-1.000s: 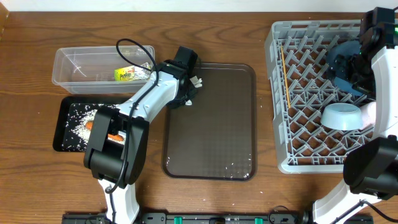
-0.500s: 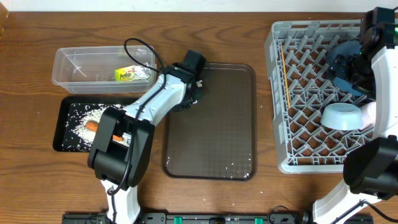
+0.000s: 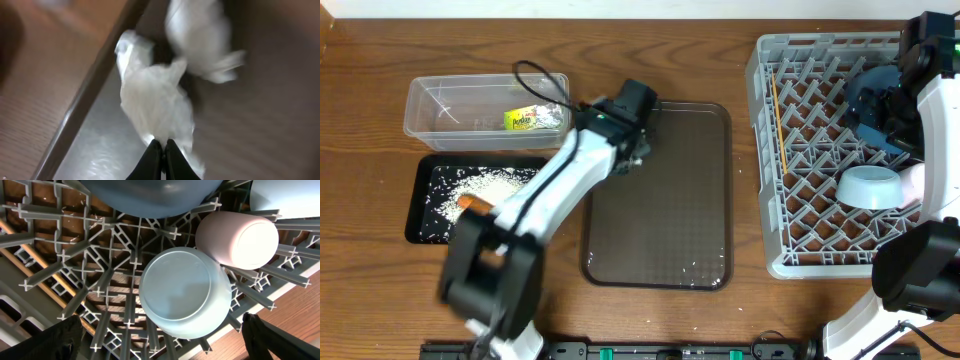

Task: Sort waste into correct bins and load items into the dishwasher rack
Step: 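Grasp the white tissue with the left gripper, then carry the tissue left and release it into the clear container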

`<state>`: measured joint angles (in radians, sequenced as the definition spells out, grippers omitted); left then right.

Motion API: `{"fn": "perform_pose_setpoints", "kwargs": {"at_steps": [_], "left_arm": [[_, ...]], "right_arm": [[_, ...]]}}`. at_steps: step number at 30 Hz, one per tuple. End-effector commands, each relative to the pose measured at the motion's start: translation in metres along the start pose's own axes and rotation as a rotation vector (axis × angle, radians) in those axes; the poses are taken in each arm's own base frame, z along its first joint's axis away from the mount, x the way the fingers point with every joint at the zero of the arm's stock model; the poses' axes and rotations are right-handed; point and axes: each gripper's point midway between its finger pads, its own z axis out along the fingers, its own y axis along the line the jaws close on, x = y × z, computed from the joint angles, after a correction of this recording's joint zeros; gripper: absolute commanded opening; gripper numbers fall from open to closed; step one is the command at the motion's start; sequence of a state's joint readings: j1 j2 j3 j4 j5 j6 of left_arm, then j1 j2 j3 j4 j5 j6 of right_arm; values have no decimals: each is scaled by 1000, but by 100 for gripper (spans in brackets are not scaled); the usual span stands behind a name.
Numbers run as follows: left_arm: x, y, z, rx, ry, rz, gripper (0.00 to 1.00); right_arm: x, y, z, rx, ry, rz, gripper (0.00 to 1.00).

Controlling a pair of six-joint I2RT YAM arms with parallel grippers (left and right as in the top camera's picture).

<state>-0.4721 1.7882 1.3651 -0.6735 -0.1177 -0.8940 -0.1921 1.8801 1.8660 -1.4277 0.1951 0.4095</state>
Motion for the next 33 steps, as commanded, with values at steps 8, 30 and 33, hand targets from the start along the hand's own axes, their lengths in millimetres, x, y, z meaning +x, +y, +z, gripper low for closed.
{"fn": "perform_pose_setpoints", "kwargs": {"at_steps": [8, 30, 33], "left_arm": [[-117, 62, -99, -32, -435, -230, 6], [-189, 143, -33, -219, -483, -280, 36], [-186, 141, -32, -214, -463, -250, 59]], "right_arm": [[-1, -5, -8, 1, -25, 2, 99], [-1, -5, -8, 1, -25, 2, 99], [-1, -5, -8, 1, -25, 2, 99]]}}
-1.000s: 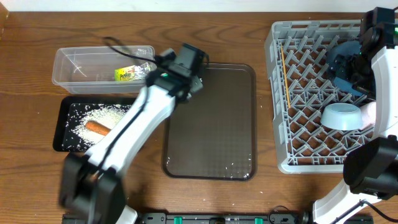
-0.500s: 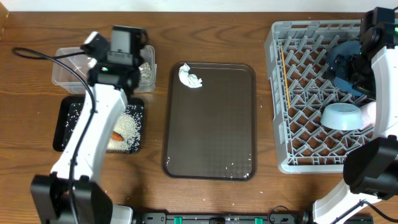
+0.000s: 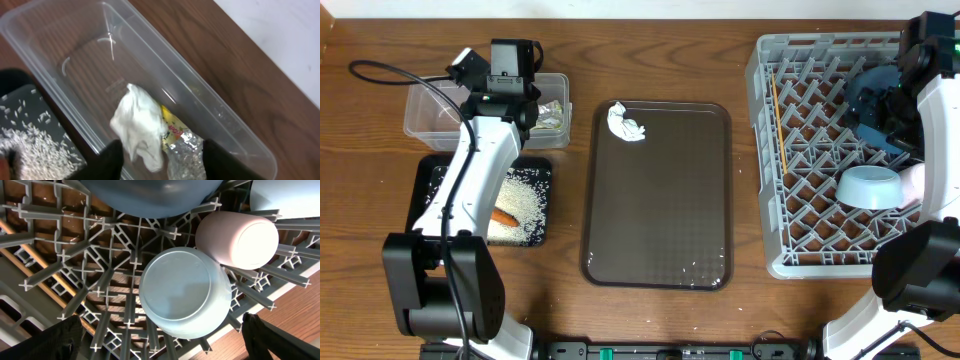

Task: Sort waste into correct bins and load items into the dishwasher rack
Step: 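Carry the tissue left and release it into the clear container, then return the left gripper to the tray and grasp the remaining tissue scrap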

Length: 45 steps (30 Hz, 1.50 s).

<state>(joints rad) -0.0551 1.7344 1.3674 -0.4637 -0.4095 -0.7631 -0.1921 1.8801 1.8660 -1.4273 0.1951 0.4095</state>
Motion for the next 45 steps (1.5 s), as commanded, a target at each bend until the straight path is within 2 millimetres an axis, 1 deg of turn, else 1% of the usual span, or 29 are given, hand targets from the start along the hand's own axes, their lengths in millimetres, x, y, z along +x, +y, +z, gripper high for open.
{"fn": "perform_pose_setpoints", "kwargs": {"at_steps": [1, 4, 7, 11, 16, 19, 20, 21, 24, 28, 30, 34, 39, 45], "left_arm": [[3, -3, -2, 22, 29, 77, 61], [25, -15, -15, 128, 160, 112, 63], [45, -31, -37, 254, 291, 114, 62], [73, -55, -65, 376, 397, 151, 61], [116, -79, -91, 414, 410, 310, 61], [136, -89, -101, 408, 377, 382, 62], [141, -92, -101, 398, 359, 393, 62], [144, -94, -100, 385, 346, 390, 62], [157, -98, -89, 330, 334, 318, 61], [178, -105, -65, 292, 373, 215, 62], [188, -111, -53, 299, 381, 214, 62], [204, -126, -38, 329, 406, 209, 62], [217, -139, -18, 350, 402, 200, 62], [232, -133, 1, 308, 410, 196, 62]], "right_arm": [[-1, -5, -8, 1, -25, 2, 99], [-1, -5, -8, 1, -25, 2, 99], [-1, -5, -8, 1, -25, 2, 99], [-1, -5, -8, 1, -25, 2, 99], [-1, -5, -8, 1, -25, 2, 99], [-1, -5, -8, 1, -25, 2, 99], [-1, -5, -8, 1, -25, 2, 99], [-1, -5, -8, 1, -25, 2, 99], [-1, -5, -8, 1, -25, 2, 99], [-1, -5, -8, 1, -25, 2, 99], [-1, -5, -8, 1, -25, 2, 99], [-1, -5, -8, 1, -25, 2, 99], [-1, -5, -8, 1, -25, 2, 99], [-1, -5, -8, 1, -25, 2, 99]]}}
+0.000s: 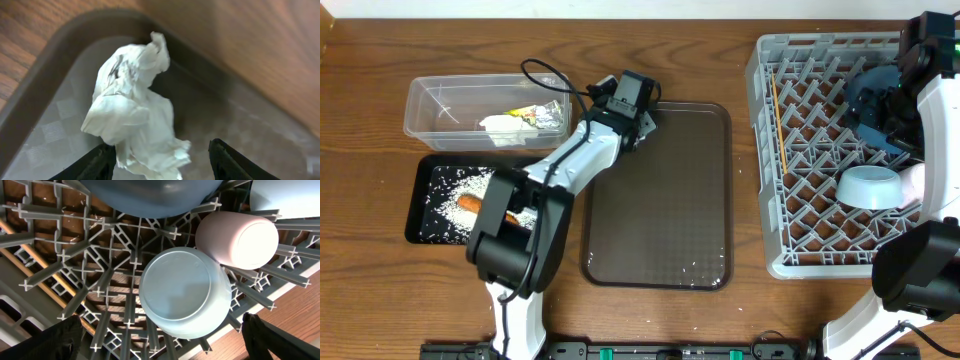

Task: Sort waste into correct bins and load items into the dishwasher rack
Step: 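Return the left gripper to the tray and grasp the remaining tissue scrap, then carry the tissue scrap left and drop it into the container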

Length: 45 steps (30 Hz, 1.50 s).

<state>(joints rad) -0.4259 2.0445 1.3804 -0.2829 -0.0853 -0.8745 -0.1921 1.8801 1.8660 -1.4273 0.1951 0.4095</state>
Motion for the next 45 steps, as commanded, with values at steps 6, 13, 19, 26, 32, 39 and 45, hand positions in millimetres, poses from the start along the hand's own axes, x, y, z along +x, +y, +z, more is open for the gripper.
{"fn": "perform_pose_setpoints", "kwargs": {"at_steps": [6, 13, 19, 26, 32, 39, 45], "left_arm": [[2, 7, 16, -39, 1, -20, 59], [3, 10, 16, -48, 8, -18, 15], [9, 18, 6, -87, 38, -10, 6], [-28, -6, -67, 16, -54, -26, 6], [-105, 3, -153, 60, -332, -129, 6], [-159, 66, -172, -37, -432, -247, 6], [-178, 126, -141, -175, -411, -327, 6]], "right_arm": [[-1, -5, -8, 1, -25, 2, 99], [-1, -5, -8, 1, -25, 2, 99], [-1, -5, -8, 1, -25, 2, 99], [-1, -5, -8, 1, -25, 2, 99], [-1, -5, -8, 1, -25, 2, 99], [-1, -5, -8, 1, -25, 2, 99], [-1, -5, -8, 1, -25, 2, 99]]}}
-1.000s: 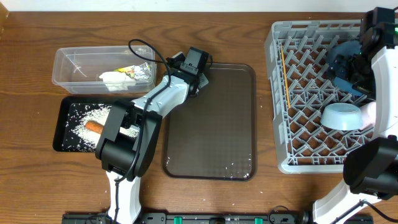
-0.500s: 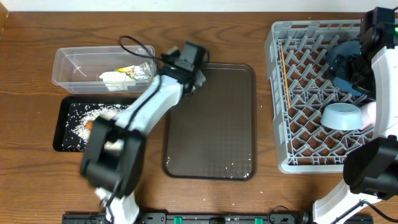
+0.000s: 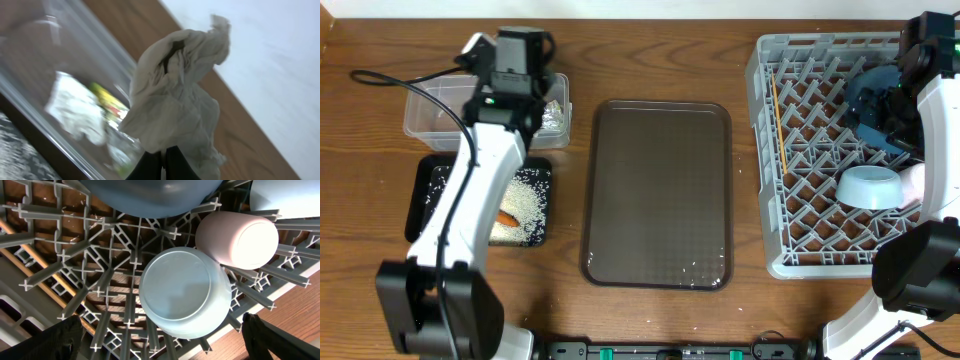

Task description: Sort waste into correct bins and load items into the dishwasher rack

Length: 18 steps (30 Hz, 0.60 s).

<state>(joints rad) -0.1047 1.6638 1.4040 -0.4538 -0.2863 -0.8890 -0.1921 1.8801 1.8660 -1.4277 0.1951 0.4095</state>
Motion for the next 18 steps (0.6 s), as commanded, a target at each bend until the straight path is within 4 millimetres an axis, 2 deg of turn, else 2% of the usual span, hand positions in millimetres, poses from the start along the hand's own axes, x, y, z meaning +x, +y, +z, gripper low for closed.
{"fn": "perform_pose_setpoints", "kwargs": {"at_steps": [1, 4, 7, 9, 10, 11, 14, 18], "left_arm": [[-5, 28, 27, -100, -2, 4, 6], [-2, 43, 44, -143, 21, -3, 8], [4, 50, 53, -161, 48, -2, 17], [5, 50, 54, -162, 51, -1, 34], [5, 49, 54, -160, 49, -2, 40], [4, 49, 53, -159, 49, -2, 43], [4, 49, 46, -154, 59, -2, 45], [5, 42, 21, -106, 109, -10, 45]], "right_arm": [[-1, -5, -8, 1, -25, 2, 99], [-1, -5, -8, 1, -25, 2, 99], [-1, -5, -8, 1, -25, 2, 99], [-1, -5, -8, 1, -25, 2, 99], [-1, -5, -8, 1, -25, 2, 99], [-1, -5, -8, 1, -25, 2, 99], [-1, -5, -8, 1, -25, 2, 99], [-1, -5, -8, 1, -25, 2, 99]]}}
